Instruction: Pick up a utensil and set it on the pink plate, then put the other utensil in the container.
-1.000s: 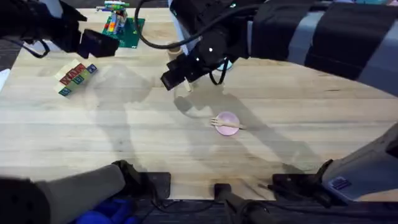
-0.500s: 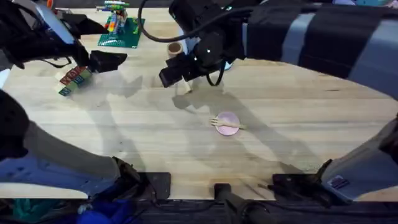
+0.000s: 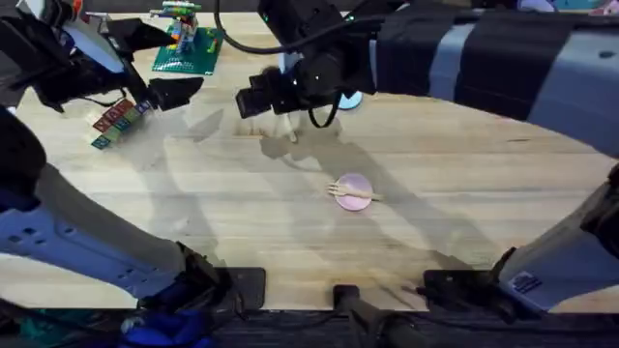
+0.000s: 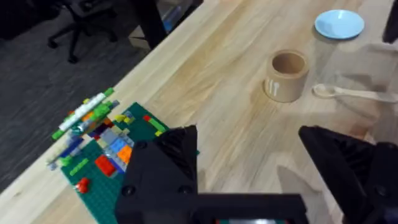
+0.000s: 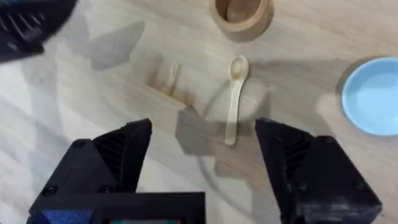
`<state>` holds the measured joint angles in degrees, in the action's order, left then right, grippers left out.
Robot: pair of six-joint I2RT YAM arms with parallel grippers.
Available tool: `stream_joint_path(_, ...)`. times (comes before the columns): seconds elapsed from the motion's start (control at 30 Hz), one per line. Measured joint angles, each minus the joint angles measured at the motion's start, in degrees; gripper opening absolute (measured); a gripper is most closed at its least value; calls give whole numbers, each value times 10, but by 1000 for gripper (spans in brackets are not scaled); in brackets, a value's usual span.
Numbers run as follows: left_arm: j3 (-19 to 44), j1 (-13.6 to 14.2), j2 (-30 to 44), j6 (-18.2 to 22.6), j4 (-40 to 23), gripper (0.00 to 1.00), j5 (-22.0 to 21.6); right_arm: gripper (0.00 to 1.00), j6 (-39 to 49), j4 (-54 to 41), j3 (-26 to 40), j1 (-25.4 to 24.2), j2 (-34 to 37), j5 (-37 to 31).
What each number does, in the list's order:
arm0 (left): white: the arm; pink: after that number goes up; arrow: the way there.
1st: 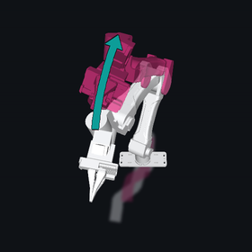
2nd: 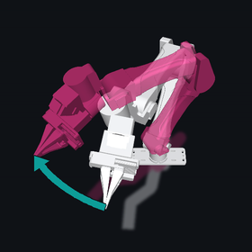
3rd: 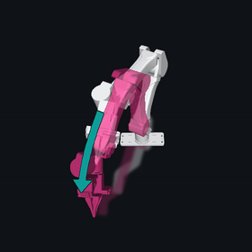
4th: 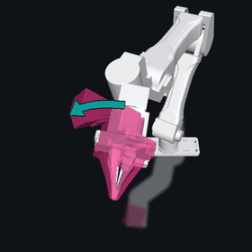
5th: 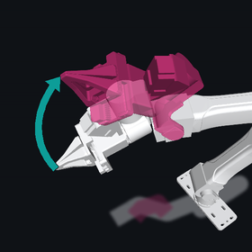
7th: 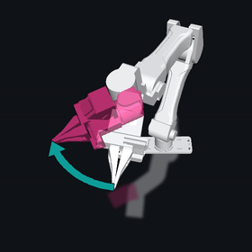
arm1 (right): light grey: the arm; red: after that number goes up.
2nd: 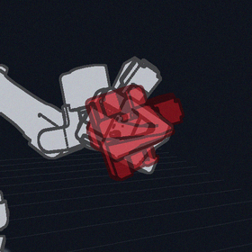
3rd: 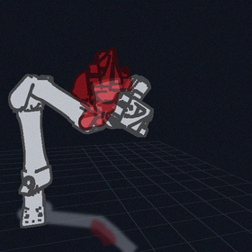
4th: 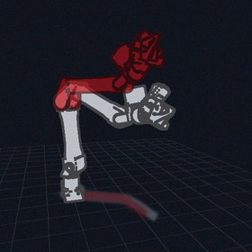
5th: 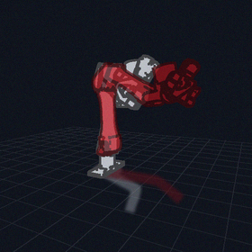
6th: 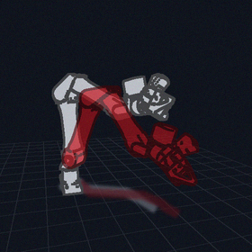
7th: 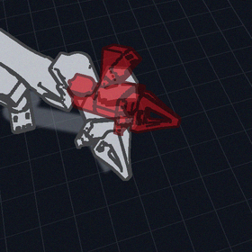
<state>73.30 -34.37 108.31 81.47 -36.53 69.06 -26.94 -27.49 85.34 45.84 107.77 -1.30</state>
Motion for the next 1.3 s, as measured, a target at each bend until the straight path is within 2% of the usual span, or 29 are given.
stream_joint_path(0.37,1,0,75,4,1,993,9,996,-5,17,3,0,25,-38)
stream_joint_path(0.63,1,0,76,5,1,993,15,996,-5,22,3,0,70,-61)
stream_joint_path(0.9,2,0,76,7,1,993,17,996,6,78,3,0,93,-83)
stream_joint_path(1.3,2,0,76,7,1,992,17,996,35,61,6,1,121,-90)
